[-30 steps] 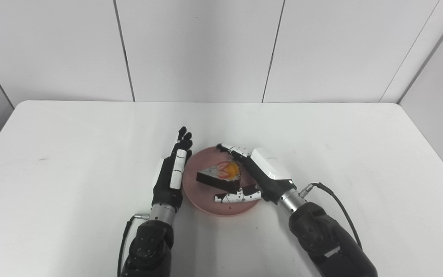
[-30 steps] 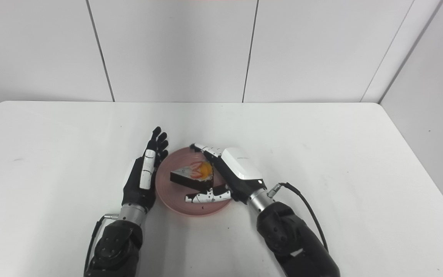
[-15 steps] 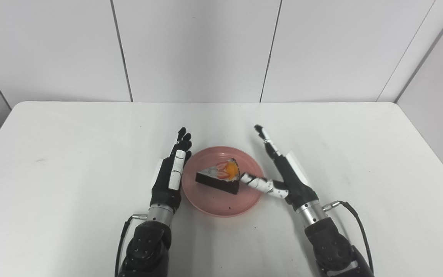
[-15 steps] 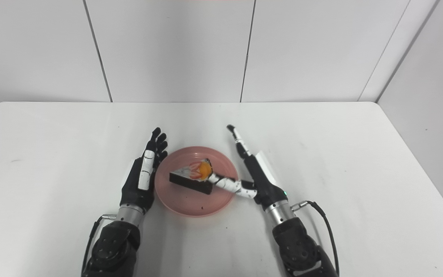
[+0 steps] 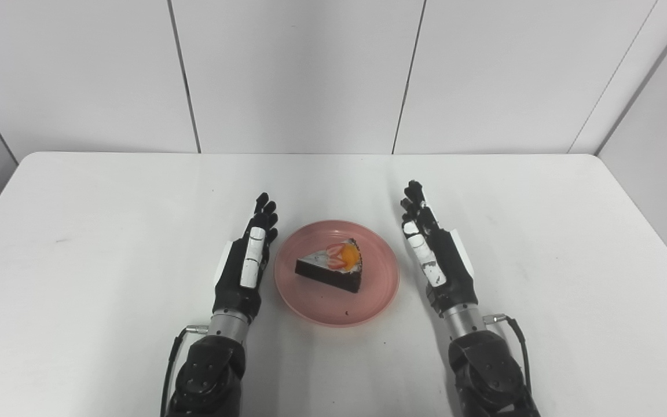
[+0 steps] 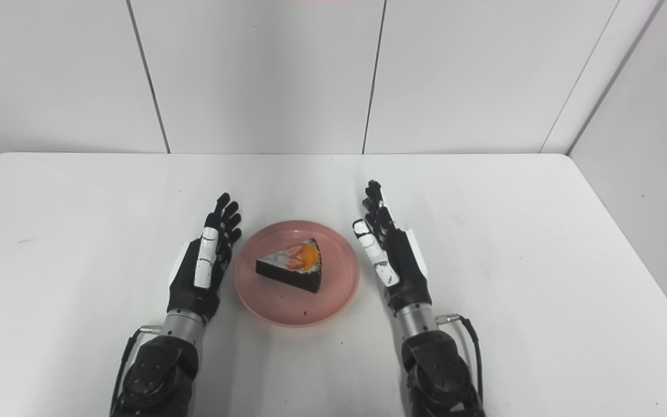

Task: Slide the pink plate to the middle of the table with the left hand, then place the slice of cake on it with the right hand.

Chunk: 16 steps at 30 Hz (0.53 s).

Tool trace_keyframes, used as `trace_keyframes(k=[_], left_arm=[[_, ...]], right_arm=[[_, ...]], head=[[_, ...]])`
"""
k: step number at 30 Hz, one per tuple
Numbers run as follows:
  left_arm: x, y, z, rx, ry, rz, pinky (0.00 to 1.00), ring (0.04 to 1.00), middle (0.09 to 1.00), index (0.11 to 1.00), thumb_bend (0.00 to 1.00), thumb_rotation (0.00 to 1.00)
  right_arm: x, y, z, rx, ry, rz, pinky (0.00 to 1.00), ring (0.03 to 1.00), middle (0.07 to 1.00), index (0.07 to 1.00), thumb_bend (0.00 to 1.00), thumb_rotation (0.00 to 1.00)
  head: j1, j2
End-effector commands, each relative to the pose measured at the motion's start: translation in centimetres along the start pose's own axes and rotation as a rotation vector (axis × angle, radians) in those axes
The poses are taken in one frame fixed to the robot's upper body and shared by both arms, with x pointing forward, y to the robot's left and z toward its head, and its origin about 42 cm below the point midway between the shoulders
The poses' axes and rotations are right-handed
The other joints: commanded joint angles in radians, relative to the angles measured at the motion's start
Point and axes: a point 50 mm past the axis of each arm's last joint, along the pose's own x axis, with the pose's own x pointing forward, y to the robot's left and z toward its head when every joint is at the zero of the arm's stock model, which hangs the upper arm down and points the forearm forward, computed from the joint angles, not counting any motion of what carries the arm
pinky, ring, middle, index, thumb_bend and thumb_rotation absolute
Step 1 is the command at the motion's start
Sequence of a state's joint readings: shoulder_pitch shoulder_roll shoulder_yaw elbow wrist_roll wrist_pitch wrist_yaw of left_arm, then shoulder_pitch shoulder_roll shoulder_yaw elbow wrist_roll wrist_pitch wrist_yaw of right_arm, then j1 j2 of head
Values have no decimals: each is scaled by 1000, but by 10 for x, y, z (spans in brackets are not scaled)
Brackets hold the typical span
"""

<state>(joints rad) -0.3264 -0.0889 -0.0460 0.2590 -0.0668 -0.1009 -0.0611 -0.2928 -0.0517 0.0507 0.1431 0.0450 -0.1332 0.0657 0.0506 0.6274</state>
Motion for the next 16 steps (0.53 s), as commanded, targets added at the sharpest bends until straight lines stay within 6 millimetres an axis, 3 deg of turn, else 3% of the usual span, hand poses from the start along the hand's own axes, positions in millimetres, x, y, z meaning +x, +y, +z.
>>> trace_keyframes(k=[1, 16], left_arm=[[-9, 7, -8, 6, 18, 3, 1000, 1000, 1000, 1000, 682, 1000], [-8, 12, -9, 15, 23, 0, 1000, 1000, 1000, 1000, 683, 1000]], right_arm=[[6, 6, 7, 15, -25, 8, 1000, 1000, 1000, 1000, 623, 851], [0, 15, -4, 47, 29, -70, 1000, 1000, 1000, 1000, 695, 916]], head=[[1, -1], [-5, 2]])
